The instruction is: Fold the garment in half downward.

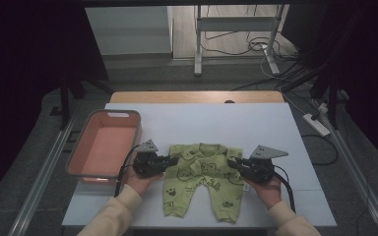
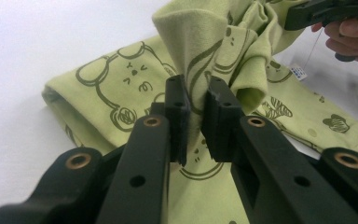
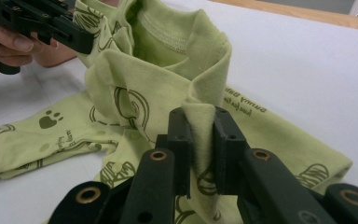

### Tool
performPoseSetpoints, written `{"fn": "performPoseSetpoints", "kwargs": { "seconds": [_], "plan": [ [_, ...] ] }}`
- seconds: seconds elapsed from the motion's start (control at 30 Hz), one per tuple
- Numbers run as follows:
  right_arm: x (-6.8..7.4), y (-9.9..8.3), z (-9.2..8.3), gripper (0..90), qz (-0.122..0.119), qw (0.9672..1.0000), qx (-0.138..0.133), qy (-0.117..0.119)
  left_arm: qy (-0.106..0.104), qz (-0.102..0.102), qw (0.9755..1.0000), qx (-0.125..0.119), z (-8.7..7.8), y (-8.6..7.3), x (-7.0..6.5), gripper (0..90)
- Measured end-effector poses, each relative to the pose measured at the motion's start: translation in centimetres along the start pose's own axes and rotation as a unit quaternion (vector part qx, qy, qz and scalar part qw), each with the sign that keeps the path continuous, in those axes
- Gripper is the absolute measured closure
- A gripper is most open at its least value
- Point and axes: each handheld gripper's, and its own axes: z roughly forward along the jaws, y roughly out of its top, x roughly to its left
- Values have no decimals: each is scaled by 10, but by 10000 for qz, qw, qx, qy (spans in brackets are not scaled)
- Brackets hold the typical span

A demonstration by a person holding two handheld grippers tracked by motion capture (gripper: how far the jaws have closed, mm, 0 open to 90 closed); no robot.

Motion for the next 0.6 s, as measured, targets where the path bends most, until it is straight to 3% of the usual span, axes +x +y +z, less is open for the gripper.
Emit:
{"fn": "performPoseSetpoints", "kwargs": {
  "seconds": [0.43, 0.6],
  "plan": [
    [9, -6, -5, 786, -82, 9999, 92, 65, 24, 34, 10000, 81, -2, -5, -4, 761],
    [14, -8, -8, 779, -138, 9997, 159, 89, 76, 67, 9999, 65, -5, -5, -7, 640]
  ]
}}
